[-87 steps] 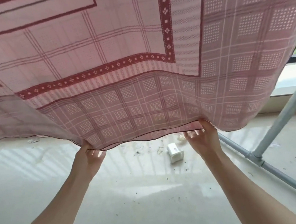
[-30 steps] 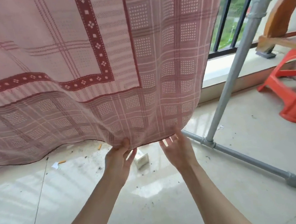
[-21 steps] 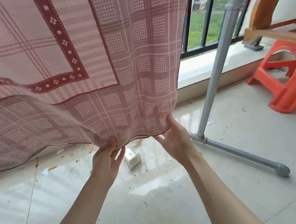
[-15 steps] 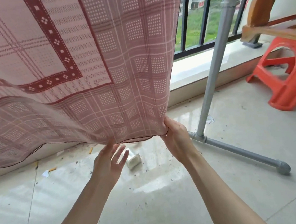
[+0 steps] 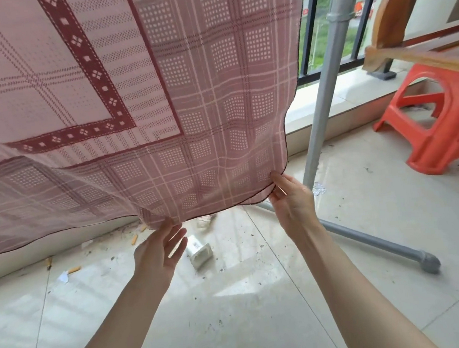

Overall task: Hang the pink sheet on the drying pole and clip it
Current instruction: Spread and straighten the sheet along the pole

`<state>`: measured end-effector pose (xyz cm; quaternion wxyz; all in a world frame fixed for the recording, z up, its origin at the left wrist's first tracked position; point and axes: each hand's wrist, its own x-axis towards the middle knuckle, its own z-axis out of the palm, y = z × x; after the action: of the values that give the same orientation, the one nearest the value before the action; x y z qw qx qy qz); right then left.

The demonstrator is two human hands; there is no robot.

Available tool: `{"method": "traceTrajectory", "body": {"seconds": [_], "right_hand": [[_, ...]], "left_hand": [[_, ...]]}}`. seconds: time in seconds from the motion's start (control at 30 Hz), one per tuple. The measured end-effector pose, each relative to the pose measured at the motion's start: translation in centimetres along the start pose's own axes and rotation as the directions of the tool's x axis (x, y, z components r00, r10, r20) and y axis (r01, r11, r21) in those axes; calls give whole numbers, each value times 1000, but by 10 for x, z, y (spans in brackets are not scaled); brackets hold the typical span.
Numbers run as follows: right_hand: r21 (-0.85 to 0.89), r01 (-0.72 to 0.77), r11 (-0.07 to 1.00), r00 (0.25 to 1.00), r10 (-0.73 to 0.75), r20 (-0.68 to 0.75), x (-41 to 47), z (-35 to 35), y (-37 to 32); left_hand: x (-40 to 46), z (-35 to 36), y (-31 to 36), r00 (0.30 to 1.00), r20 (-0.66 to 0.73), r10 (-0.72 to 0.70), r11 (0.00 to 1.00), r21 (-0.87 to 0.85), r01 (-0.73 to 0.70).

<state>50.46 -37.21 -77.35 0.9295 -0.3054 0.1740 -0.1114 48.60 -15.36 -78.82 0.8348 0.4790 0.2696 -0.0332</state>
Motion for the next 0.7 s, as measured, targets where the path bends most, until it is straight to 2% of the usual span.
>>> {"method": "traceTrajectory", "body": {"seconds": [0.13,0.3,0.37,0.43,0.5,0.57,0.6,0.7], "right_hand": [[136,-84,987,996,87,-10,0,-6,-2],[43,-21,999,1000,21,11,0,-11,-3],[-201,86,976,995,-94,-30,-2,-16,-2],[-517,202,832,970,-244,-14,-6,-21,0],[-629,261,732,951,-307,36,-9,-24,3],[-633,254,732,956,-288,51,-10,-25,2],[-600,228,767,967,-249,50,-10,-26,2],[-306,98,947,995,-82,64,-9,-23,0]], "left_hand": [[3,2,-3,994,81,-68,992,-105,77],[6,4,5,977,214,6,967,-249,48],[9,8,8,974,228,15,952,-300,55],[10,11,7,979,203,20,949,-313,45],[11,13,3,986,165,11,956,-292,39],[13,12,-1,992,128,3,966,-258,31],[15,10,-2,994,112,6,968,-248,22],[21,8,1,997,76,28,970,-241,-9]]}}
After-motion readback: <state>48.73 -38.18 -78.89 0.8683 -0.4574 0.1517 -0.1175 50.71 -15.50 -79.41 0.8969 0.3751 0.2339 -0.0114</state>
